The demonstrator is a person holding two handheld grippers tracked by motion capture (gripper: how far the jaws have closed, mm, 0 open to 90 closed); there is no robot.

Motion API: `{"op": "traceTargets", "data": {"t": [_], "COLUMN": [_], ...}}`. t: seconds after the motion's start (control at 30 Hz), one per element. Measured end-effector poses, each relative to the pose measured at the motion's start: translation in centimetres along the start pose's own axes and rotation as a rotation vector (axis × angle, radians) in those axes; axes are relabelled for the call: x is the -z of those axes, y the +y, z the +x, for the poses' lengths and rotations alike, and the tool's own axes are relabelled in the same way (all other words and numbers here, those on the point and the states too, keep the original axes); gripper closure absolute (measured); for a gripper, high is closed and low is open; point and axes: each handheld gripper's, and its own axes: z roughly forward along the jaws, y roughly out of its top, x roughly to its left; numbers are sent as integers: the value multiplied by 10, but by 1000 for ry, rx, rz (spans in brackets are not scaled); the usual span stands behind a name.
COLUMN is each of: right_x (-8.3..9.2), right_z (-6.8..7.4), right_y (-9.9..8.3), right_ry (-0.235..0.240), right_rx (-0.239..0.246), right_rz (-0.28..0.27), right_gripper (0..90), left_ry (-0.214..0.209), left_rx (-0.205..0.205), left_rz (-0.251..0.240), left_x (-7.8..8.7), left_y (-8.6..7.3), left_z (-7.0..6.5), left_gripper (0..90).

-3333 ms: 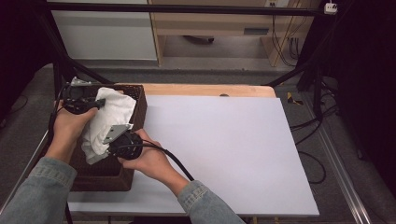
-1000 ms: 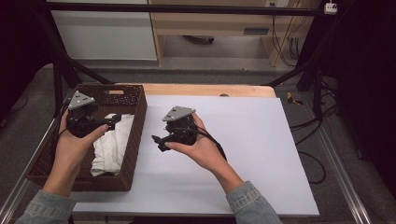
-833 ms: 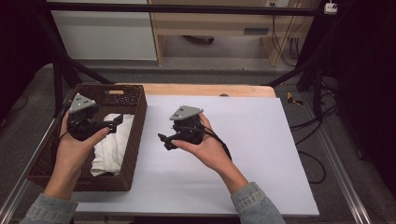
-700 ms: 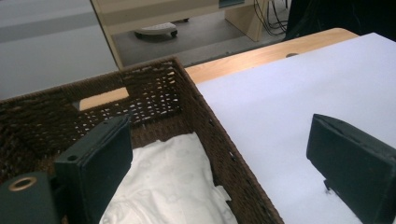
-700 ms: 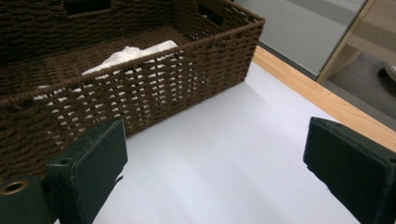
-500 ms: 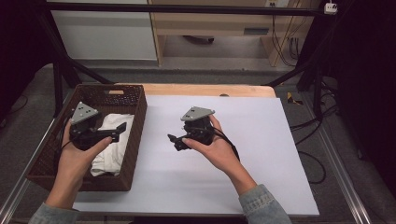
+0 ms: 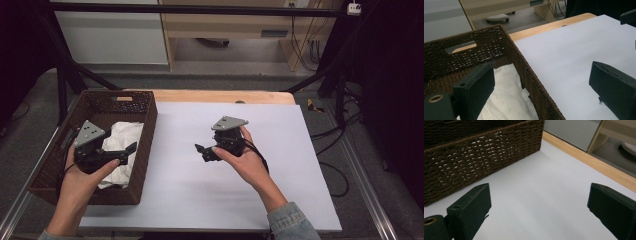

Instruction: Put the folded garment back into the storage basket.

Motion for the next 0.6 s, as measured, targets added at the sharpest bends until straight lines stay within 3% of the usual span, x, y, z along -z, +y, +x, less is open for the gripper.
{"op": "traceTargets", "data": {"t": [0.6], "right_x": [27], "right_z": [-31], "right_y": [-37], "right_ry": [-70], "right_rx": [-71], "right_rz": [-11], "right_gripper": [58], "left_ry": [-21], "left_rx": [-26], "left_rz": [4], "left_x": [1], "left_y": [-10], "left_z": [-9], "left_gripper": [58]}}
